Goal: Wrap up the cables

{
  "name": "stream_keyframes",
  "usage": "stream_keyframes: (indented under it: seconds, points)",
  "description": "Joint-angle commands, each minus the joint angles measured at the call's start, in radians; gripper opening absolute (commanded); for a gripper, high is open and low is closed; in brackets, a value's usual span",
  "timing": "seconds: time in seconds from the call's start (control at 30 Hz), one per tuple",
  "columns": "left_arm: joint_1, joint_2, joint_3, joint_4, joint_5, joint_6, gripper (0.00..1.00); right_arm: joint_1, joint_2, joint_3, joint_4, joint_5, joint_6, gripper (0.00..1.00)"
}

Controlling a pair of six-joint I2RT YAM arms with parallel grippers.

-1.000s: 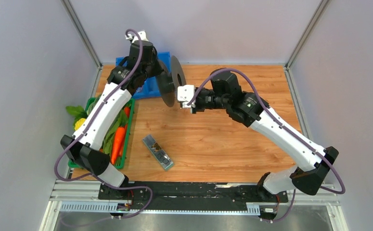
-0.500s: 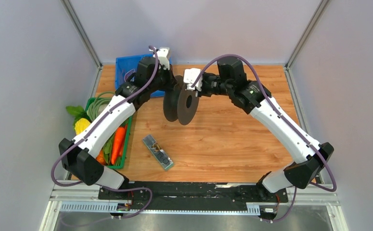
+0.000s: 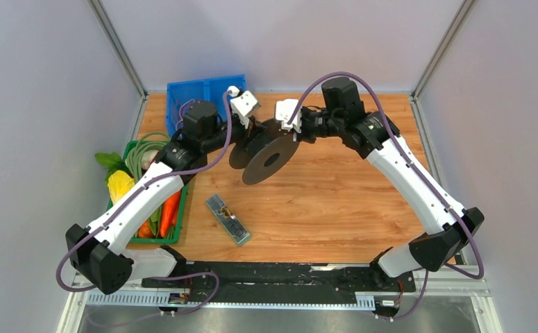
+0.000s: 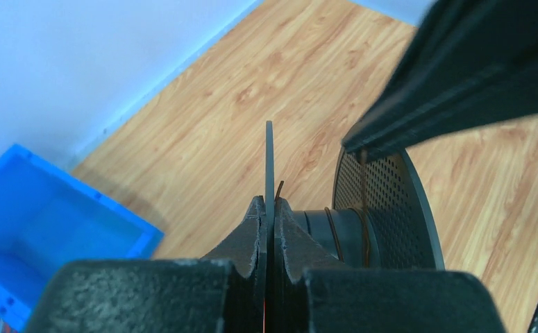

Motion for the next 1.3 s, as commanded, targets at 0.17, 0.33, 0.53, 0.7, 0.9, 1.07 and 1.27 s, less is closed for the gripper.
stream_keyframes:
  seconds: [0.17, 0.33, 0.53, 0.7, 0.9, 1.07, 1.27]
  points:
    - [-0.001, -0.121, -0.05, -0.05, 0.413, 0.434, 0.0, -0.162, -0.026, 0.061, -0.15, -0.22, -0.066, 0.0]
    - [0.014, -0.14, -0.048, -0.04, 0.526, 0.474, 0.0, -0.203, -0.069, -0.018, -0.176, -0.295, -0.094, 0.0]
    - [0.057, -0.106, 0.0, 0.14, 0.626, 0.253, 0.0, -0.285, -0.12, -0.142, -0.065, -0.363, 0.0, 0.0]
    - [0.029, -0.029, 0.106, -0.004, 0.668, 0.457, 0.0, -0.296, -0.187, -0.285, 0.125, -0.303, 0.078, 0.0]
    - [0.009, 0.11, 0.212, -0.053, 0.582, 0.812, 0.0, -0.355, -0.218, -0.44, 0.374, -0.125, 0.254, 0.0]
    - [0.009, 0.263, 0.309, 0.032, 0.559, 1.004, 0.0, -0.414, -0.138, -0.482, 0.552, -0.016, 0.42, 0.0]
    - [0.011, 0.46, 0.369, 0.193, 0.543, 1.228, 0.0, -0.437, 0.029, -0.428, 0.664, 0.047, 0.528, 0.0]
